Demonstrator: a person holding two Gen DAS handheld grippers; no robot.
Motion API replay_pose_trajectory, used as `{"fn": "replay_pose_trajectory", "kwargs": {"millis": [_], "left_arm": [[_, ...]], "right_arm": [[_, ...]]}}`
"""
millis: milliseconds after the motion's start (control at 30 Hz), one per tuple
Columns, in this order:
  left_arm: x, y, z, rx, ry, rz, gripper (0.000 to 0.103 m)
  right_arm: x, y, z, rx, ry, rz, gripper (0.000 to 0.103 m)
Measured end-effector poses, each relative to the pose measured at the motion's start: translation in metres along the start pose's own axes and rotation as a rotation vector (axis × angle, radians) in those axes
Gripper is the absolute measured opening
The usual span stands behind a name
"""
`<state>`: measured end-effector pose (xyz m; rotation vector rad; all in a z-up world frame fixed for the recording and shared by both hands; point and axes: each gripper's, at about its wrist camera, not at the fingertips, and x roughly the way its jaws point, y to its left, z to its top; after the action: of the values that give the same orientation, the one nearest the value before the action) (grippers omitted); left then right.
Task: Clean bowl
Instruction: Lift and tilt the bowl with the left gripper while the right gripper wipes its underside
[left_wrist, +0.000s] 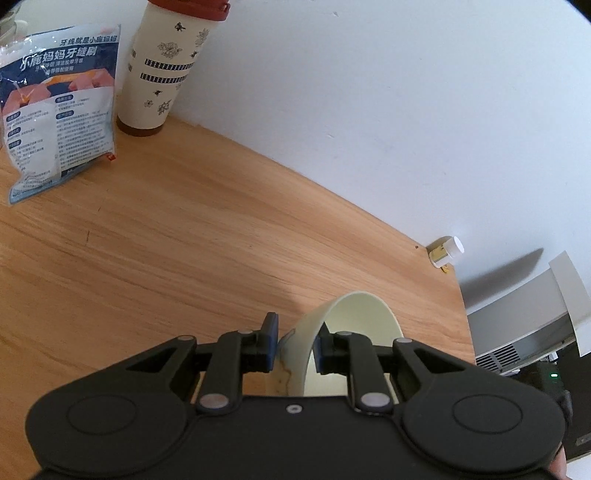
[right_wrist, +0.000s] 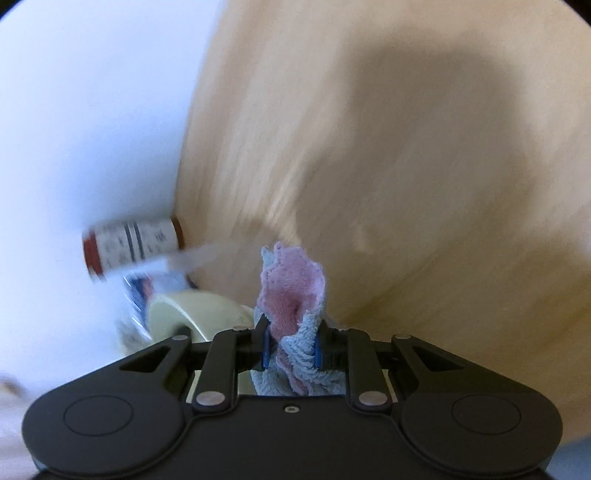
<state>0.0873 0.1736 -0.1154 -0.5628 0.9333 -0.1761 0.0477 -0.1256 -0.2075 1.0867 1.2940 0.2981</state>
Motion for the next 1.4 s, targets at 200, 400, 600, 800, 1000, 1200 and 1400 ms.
{"fn": "replay_pose_trajectory", "kwargs": {"millis": [200, 400, 600, 800, 1000, 1200, 1400], "left_arm": [[0.000, -0.003, 0.008, -0.006, 0.006, -0.042, 0.017], [0.001, -0.007, 0.012, -0.026, 0.009, -0.065, 0.017], [0.005, -0.008, 0.009, -0.094, 0.000, -0.041, 0.018], [0.007, -0.005, 0.009, -0.127, -0.006, -0.031, 0.017], [0.006, 0.001, 0.013, -0.118, -0.002, -0.022, 0.017], [0.012, 0.001, 0.007, -0.117, 0.021, -0.035, 0.017], [0.015, 0.000, 0.010, -0.126, 0.020, -0.040, 0.017]], "right_arm": [[-0.005, 0.064, -0.024, -0.726, 0.028, -0.215, 0.023], [0.009, 0.105, -0.059, -1.261, 0.037, -0.347, 0.022], [0.020, 0.110, -0.069, -1.298, 0.059, -0.359, 0.021], [0.031, 0.108, -0.065, -1.101, 0.093, -0.282, 0.021], [0.026, 0.107, -0.058, -1.016, 0.047, -0.265, 0.020], [0.014, 0.098, -0.046, -0.999, 0.000, -0.317, 0.020], [0.026, 0.093, -0.051, -1.038, 0.027, -0.348, 0.020]]}}
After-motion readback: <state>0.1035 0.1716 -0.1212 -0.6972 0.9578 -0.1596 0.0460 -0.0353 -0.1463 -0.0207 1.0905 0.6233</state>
